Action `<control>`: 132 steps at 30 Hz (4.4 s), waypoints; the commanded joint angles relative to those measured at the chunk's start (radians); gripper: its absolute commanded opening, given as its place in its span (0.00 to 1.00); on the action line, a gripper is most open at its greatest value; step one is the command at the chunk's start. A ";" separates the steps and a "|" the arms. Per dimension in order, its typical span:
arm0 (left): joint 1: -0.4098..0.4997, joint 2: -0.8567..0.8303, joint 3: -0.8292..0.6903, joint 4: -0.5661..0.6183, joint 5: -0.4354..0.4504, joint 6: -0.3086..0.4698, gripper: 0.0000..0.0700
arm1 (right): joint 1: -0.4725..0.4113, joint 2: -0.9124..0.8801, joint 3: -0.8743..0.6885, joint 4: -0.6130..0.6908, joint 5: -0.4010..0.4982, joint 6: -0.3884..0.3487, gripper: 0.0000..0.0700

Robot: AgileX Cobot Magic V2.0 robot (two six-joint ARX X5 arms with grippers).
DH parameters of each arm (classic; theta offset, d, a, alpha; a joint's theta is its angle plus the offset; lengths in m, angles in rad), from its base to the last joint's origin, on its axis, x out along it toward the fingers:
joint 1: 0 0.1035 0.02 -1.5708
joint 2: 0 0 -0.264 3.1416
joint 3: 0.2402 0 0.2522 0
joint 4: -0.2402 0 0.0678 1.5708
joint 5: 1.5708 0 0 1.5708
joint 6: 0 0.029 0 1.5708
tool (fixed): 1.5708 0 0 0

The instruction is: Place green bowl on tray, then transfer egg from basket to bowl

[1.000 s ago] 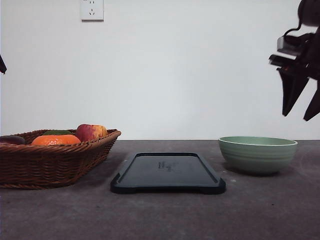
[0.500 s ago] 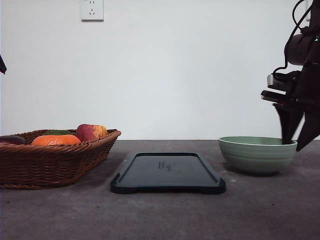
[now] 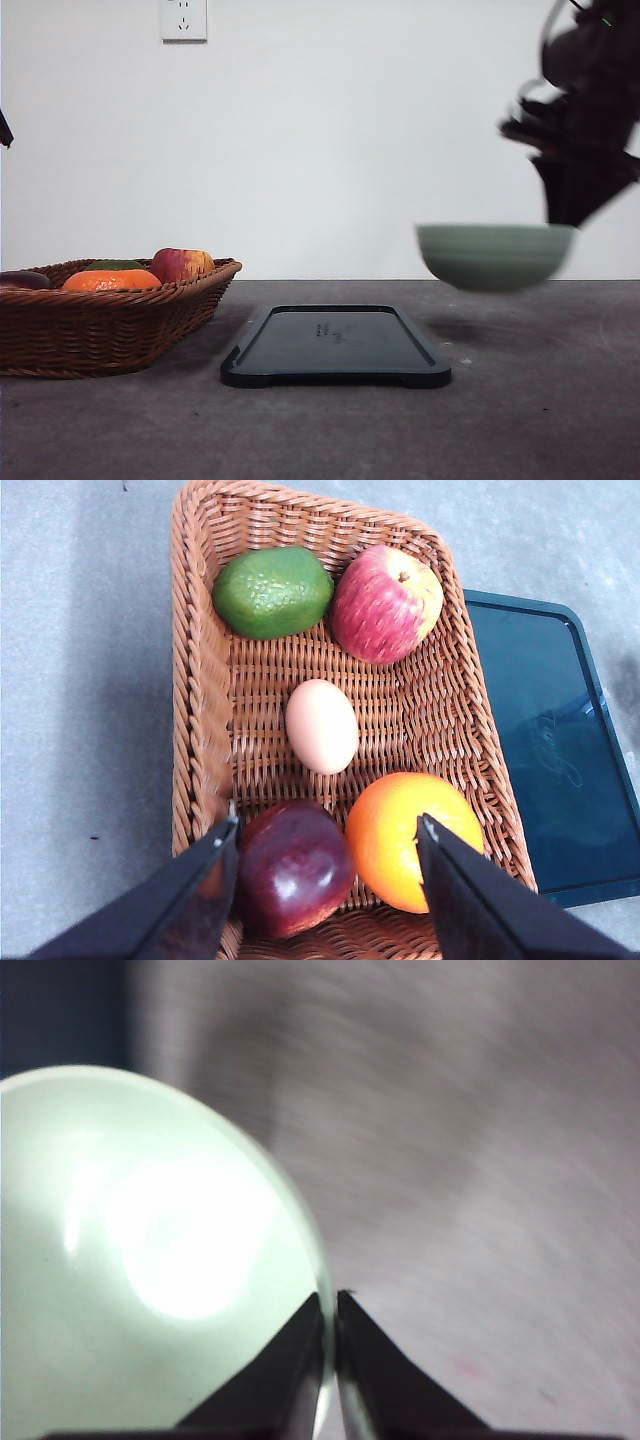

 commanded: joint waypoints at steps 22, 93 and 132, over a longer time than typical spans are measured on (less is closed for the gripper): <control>0.000 0.008 0.024 0.005 0.004 0.009 0.50 | 0.360 0.217 0.239 0.142 0.122 0.044 0.00; -0.121 0.043 0.043 0.002 -0.032 -0.021 0.57 | 0.304 -0.898 -0.961 0.801 0.096 -0.008 0.25; -0.341 0.845 0.512 -0.134 -0.406 -0.156 0.57 | 0.304 -0.906 -0.960 0.845 0.129 -0.010 0.25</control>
